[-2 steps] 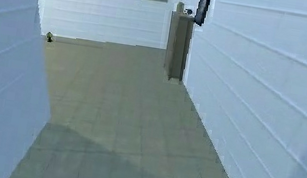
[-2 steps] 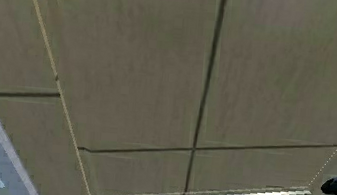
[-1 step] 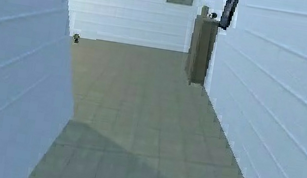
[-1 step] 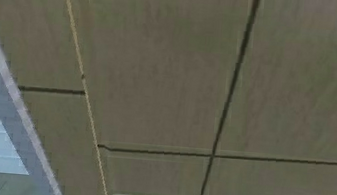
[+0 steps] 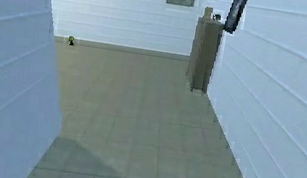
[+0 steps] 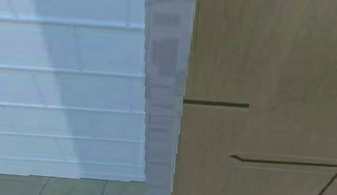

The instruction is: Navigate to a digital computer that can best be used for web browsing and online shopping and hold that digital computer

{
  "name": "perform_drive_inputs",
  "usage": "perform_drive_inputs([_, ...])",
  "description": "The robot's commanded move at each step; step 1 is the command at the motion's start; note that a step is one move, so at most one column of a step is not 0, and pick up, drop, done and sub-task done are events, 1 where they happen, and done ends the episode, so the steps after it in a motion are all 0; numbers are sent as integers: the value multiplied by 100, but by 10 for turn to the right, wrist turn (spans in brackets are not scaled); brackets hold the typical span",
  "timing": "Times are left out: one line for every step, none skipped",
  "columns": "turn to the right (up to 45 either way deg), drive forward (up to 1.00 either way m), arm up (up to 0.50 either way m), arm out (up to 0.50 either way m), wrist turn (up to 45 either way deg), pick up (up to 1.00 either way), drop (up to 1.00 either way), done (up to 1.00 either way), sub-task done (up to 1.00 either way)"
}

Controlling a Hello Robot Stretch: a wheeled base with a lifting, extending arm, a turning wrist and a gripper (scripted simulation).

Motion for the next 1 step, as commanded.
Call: perform_drive_inputs([-60,0,0,0,0,0,0,0,0])
